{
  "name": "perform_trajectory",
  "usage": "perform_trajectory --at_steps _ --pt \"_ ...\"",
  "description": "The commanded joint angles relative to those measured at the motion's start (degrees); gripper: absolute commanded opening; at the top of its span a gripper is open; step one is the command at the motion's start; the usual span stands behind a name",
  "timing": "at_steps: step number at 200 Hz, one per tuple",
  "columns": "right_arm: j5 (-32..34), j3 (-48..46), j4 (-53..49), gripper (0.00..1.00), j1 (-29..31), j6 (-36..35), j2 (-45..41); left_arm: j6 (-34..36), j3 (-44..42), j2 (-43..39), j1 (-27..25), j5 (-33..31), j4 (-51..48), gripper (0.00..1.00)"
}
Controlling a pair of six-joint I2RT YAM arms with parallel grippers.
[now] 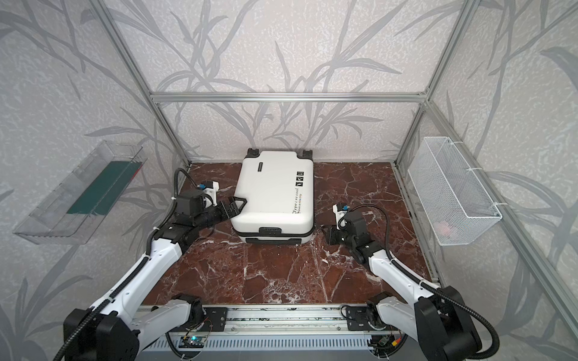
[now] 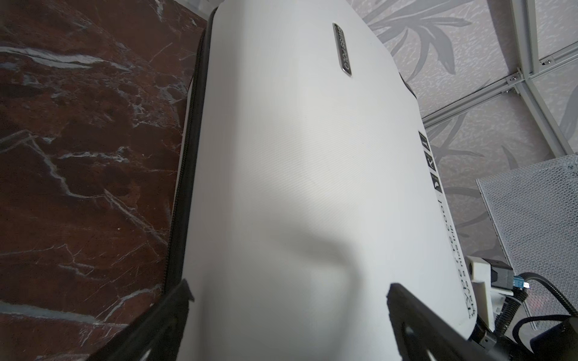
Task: Pack the luggage
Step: 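Lower the right gripper to the zipper pull while left holds the suitcase, then close the right gripper on the silver zipper pull near the robot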
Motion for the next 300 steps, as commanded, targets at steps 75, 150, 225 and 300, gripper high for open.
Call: perform_trajectory --at_steps 75,150,225,300 --pt "-11.4 7.8 0.9 0.38 -5.0 -2.4 10.2 1.0 -0.9 0.4 -0.2 0.0 -0.3 0.99" --pt "-27.6 11.4 5.5 0.36 -6.3 -2.0 22.2 1.4 -0.7 1.2 -0.2 0.1 -0.2 0.99" --pt "-30.7 -0.7 7.3 0.36 -6.2 1.2 4.0 1.2 -0.1 3.3 -0.2 0.4 1.3 0.99" --pt "-16.8 -1.0 -1.1 0.43 -6.3 -0.5 -7.2 1.0 -0.2 3.8 -0.2 0.7 1.8 0.99"
